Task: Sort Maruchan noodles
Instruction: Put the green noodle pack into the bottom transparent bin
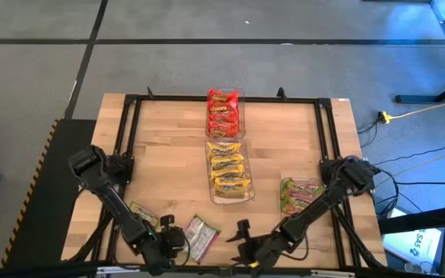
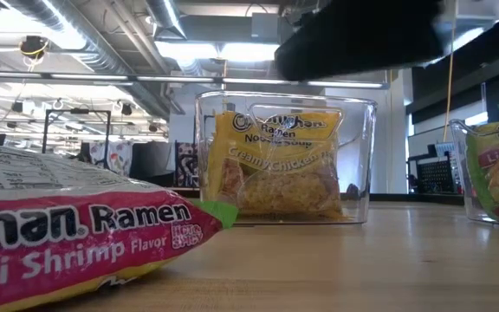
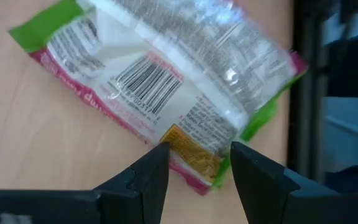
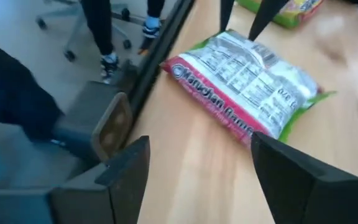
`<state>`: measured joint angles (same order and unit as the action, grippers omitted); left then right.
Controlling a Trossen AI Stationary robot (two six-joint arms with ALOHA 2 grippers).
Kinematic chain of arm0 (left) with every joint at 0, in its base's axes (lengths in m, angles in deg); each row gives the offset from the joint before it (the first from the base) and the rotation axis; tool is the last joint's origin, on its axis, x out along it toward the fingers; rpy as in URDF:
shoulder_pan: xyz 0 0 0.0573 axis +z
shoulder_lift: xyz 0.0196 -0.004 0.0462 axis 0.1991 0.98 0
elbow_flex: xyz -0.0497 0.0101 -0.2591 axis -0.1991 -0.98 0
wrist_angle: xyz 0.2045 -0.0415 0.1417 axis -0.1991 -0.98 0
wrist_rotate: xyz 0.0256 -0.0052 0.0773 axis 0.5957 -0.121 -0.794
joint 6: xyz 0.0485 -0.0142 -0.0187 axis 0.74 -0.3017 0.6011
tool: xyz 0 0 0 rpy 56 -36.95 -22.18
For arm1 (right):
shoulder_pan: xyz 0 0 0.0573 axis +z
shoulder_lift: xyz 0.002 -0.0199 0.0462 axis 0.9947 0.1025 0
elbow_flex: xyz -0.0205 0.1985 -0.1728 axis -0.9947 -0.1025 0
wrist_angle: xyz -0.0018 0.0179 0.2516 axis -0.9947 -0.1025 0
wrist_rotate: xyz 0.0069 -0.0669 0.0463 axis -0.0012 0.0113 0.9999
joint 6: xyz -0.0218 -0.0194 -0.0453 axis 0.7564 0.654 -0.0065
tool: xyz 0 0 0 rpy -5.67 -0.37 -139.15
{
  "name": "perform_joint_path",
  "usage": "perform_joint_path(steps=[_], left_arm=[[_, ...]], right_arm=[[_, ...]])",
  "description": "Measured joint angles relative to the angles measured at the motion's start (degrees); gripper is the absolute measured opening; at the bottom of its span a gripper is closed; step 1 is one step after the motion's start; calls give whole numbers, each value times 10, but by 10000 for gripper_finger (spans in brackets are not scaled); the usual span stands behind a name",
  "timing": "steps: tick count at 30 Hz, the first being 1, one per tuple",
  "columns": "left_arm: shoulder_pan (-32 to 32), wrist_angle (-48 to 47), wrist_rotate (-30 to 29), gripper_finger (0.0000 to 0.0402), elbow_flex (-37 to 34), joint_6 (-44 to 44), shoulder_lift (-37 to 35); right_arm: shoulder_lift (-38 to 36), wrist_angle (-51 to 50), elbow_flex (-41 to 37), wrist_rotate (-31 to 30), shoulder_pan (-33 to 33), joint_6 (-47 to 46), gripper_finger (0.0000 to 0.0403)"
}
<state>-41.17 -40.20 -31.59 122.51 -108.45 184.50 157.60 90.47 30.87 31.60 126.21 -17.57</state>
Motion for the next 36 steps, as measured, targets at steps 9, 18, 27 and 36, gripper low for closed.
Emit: perform_joint_path(steps=[9, 18, 27, 36], left_arm=[[16, 15, -31, 165, -1, 27, 38], [47, 25, -38, 165, 1, 25, 60], [58, 41, -37, 165, 0, 39, 62], [59, 87, -60, 165, -1, 40, 65]], right_arm=[[60, -3, 51, -13, -42, 149, 230], [100, -4, 89, -21, -43, 308, 214], [100, -48, 86, -30, -43, 476, 198], [100, -65, 86, -30, -64, 539, 186]])
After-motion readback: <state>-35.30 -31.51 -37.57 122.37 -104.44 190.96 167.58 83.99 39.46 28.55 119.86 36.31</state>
